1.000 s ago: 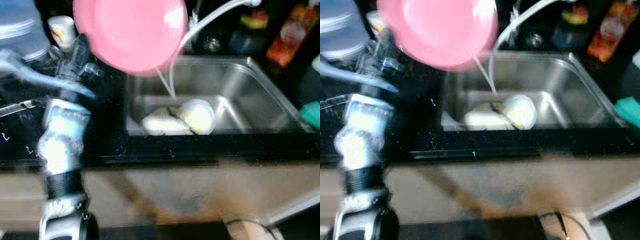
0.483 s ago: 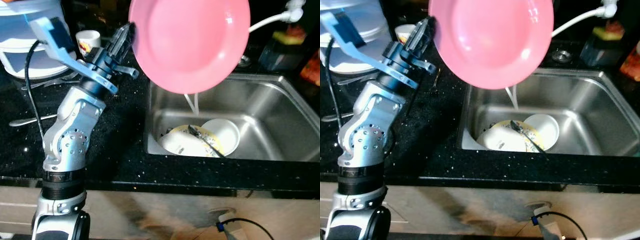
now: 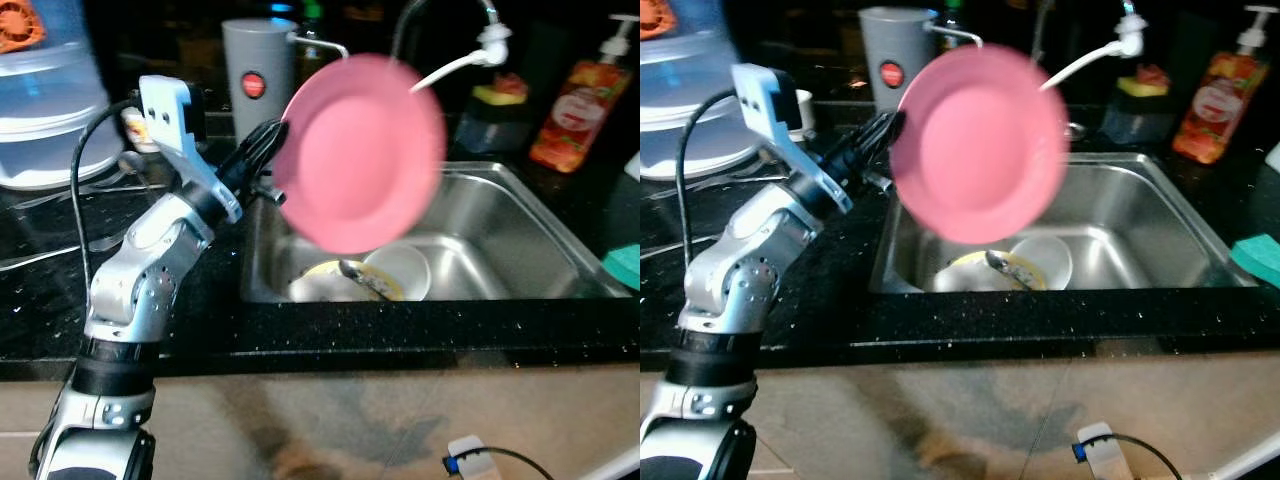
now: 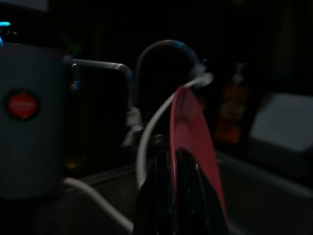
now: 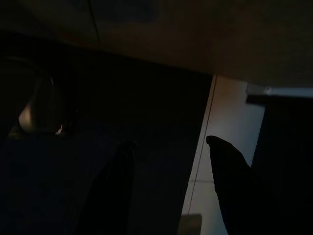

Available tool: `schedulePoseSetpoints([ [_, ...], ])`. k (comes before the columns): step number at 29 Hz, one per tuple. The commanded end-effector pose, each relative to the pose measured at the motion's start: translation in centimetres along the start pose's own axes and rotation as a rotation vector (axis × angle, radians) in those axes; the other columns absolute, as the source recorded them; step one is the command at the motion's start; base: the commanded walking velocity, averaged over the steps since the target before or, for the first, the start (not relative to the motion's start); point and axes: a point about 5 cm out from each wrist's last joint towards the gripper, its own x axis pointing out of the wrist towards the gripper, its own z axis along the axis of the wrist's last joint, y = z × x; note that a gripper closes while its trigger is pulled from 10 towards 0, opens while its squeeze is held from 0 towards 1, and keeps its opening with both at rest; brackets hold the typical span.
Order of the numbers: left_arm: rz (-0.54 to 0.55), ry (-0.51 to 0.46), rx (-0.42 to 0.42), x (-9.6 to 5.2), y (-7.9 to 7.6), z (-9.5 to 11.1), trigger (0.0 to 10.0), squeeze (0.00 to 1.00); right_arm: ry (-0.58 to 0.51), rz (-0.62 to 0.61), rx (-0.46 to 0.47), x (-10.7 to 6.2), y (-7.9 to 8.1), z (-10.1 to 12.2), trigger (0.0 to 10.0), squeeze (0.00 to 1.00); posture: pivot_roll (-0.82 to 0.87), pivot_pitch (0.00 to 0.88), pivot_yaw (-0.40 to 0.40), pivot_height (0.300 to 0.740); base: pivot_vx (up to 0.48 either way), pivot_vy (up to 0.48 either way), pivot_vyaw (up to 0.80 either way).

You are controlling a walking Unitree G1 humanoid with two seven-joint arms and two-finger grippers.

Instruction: Kitchen organization

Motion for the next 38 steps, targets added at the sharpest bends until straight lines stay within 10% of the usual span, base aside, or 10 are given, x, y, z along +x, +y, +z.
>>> schedulePoseSetpoints([
  [1, 0.033, 0.044, 0.112, 0.6, 1.1, -0.1, 10.0, 0.0, -0.006, 0.007, -0.001, 0.1, 0.2, 0.4, 10.0, 0.0, -0.04, 0.012, -0.016, 0.74, 0.0, 0.0, 0.0],
  [10, -0.097, 0.193, 0.366, 2.7, 2.0, -2.9, 10.0, 0.0, 0.001, 0.006, 0.012, 0.0, 0.4, 0.0, 10.0, 0.0, -0.07, 0.042, 0.003, 0.74, 0.0, 0.0, 0.0],
  [29, -0.585, 0.361, 0.327, 4.2, -2.7, -8.5, 10.0, 0.0, 0.015, 0.0, 0.021, -0.1, 0.5, -0.5, 10.0, 0.0, -0.09, 0.06, 0.016, 0.74, 0.0, 0.0, 0.0],
  [30, -0.57, 0.375, 0.337, 4.3, -2.6, -8.8, 10.0, 1.0, 0.014, 0.0, 0.022, -0.1, 0.5, -0.5, 10.0, 0.0, -0.09, 0.057, 0.017, 0.74, 0.0, 0.0, 0.0],
  [38, -0.537, 0.354, 0.377, 4.4, -2.0, -8.6, 10.0, 1.0, 0.009, 0.0, 0.022, 0.0, 0.6, -0.2, 10.0, 0.0, -0.09, 0.039, 0.017, 0.74, 0.0, 0.0, 0.0],
])
